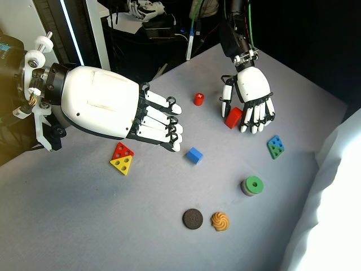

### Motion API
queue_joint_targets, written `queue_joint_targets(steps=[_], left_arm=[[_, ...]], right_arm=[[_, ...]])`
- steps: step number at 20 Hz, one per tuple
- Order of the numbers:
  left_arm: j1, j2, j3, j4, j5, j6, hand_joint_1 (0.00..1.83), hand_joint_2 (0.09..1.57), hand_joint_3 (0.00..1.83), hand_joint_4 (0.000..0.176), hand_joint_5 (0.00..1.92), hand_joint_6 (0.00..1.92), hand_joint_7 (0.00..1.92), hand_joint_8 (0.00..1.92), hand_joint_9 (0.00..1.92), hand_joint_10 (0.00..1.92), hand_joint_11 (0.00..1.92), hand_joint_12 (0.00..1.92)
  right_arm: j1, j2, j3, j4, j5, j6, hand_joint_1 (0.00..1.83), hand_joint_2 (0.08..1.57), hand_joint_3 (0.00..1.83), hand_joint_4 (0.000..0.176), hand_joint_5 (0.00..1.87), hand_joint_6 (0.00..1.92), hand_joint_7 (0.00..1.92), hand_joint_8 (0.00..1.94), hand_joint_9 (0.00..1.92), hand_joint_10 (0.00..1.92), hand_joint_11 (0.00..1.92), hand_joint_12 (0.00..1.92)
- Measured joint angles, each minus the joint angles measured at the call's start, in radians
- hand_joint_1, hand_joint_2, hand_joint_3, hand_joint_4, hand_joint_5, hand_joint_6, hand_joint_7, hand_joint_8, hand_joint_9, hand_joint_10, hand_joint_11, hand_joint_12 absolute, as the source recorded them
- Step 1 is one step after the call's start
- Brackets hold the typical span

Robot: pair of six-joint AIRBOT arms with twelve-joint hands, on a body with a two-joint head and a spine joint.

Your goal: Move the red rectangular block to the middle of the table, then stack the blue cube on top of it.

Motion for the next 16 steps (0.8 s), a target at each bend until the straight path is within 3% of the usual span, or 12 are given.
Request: queue_joint_targets(steps=[1,2,3,5,6,7,8,9,11,13,14,16], left_arm=[[0.0,-0.002,0.0,0.0,-0.002,0.0,1.01,1.12,0.0,0.073,0.96,0.79,0.58,0.0,0.48,0.0,0.05,1.03],[0.0,-0.002,0.0,0.0,-0.008,0.0,1.03,1.13,0.0,0.088,0.95,0.98,0.58,0.0,0.48,0.0,0.05,1.04],[-0.002,-0.002,0.0,0.001,-0.014,0.004,1.05,1.12,0.0,0.062,0.97,0.99,0.6,0.0,0.5,0.01,0.07,1.05],[-0.002,-0.002,0.0,0.0,-0.011,0.003,1.05,1.11,0.0,0.058,0.97,0.99,0.6,0.0,0.51,0.01,0.08,1.05],[-0.001,-0.002,0.0,0.0,-0.011,0.003,1.06,1.11,0.0,0.074,1.0,0.96,0.61,0.0,0.51,0.01,0.04,1.04],[-0.002,-0.002,0.0,0.0,-0.011,0.003,1.06,1.1,0.0,0.066,1.0,0.95,0.61,0.0,0.51,0.0,0.03,1.04],[-0.002,-0.002,0.0,0.0,-0.011,0.003,1.06,1.1,0.0,0.076,1.01,0.93,0.62,0.0,0.51,0.0,0.03,1.06],[-0.003,-0.003,0.0,0.0,-0.01,0.003,1.05,1.1,0.0,0.1,1.01,0.93,0.62,0.0,0.52,0.0,0.03,1.07],[-0.004,-0.003,0.0,-0.002,-0.01,0.003,1.07,1.09,0.0,0.05,1.02,0.91,0.62,0.0,0.52,0.0,0.06,1.08],[-0.014,-0.003,0.0,-0.011,-0.002,0.013,1.08,1.09,0.0,0.044,1.03,0.91,0.61,0.0,0.51,0.0,0.07,1.08],[-0.023,-0.003,-0.001,-0.016,0.008,0.022,1.07,1.09,0.0,0.066,1.03,0.91,0.62,0.0,0.51,0.0,0.05,1.07],[-0.04,-0.003,-0.001,-0.02,0.01,0.029,1.08,1.08,0.0,0.052,1.05,0.87,0.63,0.0,0.53,0.0,0.07,1.07]], right_arm=[[0.0,0.0,-0.001,0.0,0.0,0.0,0.43,1.14,0.0,0.0,0.26,0.0,0.24,0.0,0.23,0.0,0.0,0.56],[0.0,0.0,-0.002,0.0,0.0,-0.002,0.43,1.13,0.0,0.0,0.26,0.0,0.24,0.0,0.23,0.0,0.0,0.55],[0.0,0.0,-0.002,0.0,0.0,-0.002,0.44,1.14,0.0,0.0,0.26,0.0,0.24,0.0,0.22,0.0,0.0,0.54],[0.0,0.0,-0.002,-0.004,0.0,-0.003,0.44,1.14,0.0,0.0,0.26,0.0,0.24,0.0,0.22,0.0,0.0,0.54],[0.0,0.0,-0.002,-0.01,0.0,-0.003,0.43,1.14,0.0,0.0,0.26,0.0,0.24,0.0,0.22,0.0,0.0,0.55],[0.0,0.0,-0.006,-0.012,-0.001,-0.003,0.43,1.14,0.0,0.0,0.26,0.0,0.24,0.0,0.23,0.0,0.0,0.56],[0.0,0.0,-0.008,-0.014,-0.001,-0.003,0.44,1.14,0.0,0.0,0.27,0.0,0.25,0.0,0.24,0.0,0.0,0.58],[0.0,0.0,-0.008,-0.015,0.0,-0.003,0.45,1.13,0.0,0.0,0.27,0.0,0.26,0.0,0.24,0.01,0.0,0.59],[0.0,0.0,-0.008,-0.015,0.0,-0.003,0.43,1.14,0.0,0.0,0.25,0.0,0.24,0.0,0.23,0.0,0.0,0.57],[0.0,0.0,-0.008,-0.015,-0.001,-0.003,0.41,1.15,0.0,0.0,0.25,0.0,0.24,0.0,0.22,0.0,0.0,0.56],[0.0,0.0,-0.008,-0.015,0.0,-0.003,0.41,1.15,0.0,0.0,0.24,0.0,0.24,0.0,0.23,0.0,0.0,0.56],[0.0,0.0,-0.008,-0.015,-0.001,-0.003,0.41,1.15,0.0,0.0,0.25,0.0,0.25,0.0,0.24,0.0,0.0,0.58]])
